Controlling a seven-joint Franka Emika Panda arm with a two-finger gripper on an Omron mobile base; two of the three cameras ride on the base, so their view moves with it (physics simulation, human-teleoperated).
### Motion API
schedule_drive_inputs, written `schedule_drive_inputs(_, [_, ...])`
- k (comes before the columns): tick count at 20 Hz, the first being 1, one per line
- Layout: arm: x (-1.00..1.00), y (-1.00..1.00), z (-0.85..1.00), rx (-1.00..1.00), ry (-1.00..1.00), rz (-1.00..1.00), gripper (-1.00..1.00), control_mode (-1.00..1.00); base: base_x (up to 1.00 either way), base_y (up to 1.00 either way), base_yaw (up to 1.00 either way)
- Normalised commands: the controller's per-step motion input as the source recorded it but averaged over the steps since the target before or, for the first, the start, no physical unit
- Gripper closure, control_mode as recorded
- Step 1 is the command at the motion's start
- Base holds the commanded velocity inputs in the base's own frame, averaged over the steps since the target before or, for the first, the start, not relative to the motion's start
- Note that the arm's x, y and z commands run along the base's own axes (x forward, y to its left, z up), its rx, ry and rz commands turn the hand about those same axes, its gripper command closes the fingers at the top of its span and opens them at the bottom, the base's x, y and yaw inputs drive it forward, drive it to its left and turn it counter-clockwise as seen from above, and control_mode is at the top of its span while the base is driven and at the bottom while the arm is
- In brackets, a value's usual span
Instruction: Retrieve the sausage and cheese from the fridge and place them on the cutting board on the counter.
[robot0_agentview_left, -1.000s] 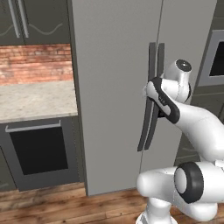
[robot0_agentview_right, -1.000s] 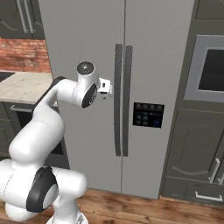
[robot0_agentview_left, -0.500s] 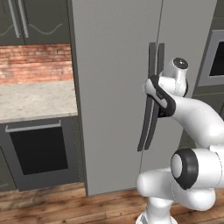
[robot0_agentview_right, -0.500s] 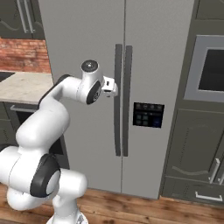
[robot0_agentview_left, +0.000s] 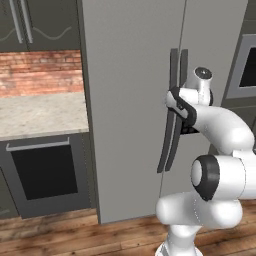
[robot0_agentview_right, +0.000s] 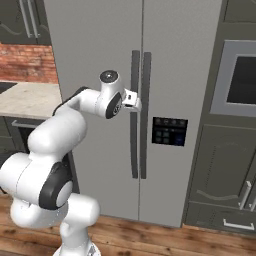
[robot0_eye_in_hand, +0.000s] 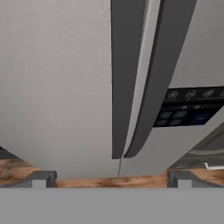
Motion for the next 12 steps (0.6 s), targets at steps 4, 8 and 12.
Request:
schedule_drive_inputs(4, [0.38, -0.09, -0.22, 0.00, 0.02, -0.07, -1.00, -1.00, 0.00, 0.00, 0.00])
schedule_drive_inputs(8, [0.29, 0.00, -0.13, 0.01, 0.00, -0.03, -1.00, -1.00, 0.00, 0.00, 0.00])
schedule_drive_inputs(12, [0.23, 0.00, -0.11, 0.00, 0.00, -0.01, -1.00, -1.00, 0.00, 0.00, 0.00])
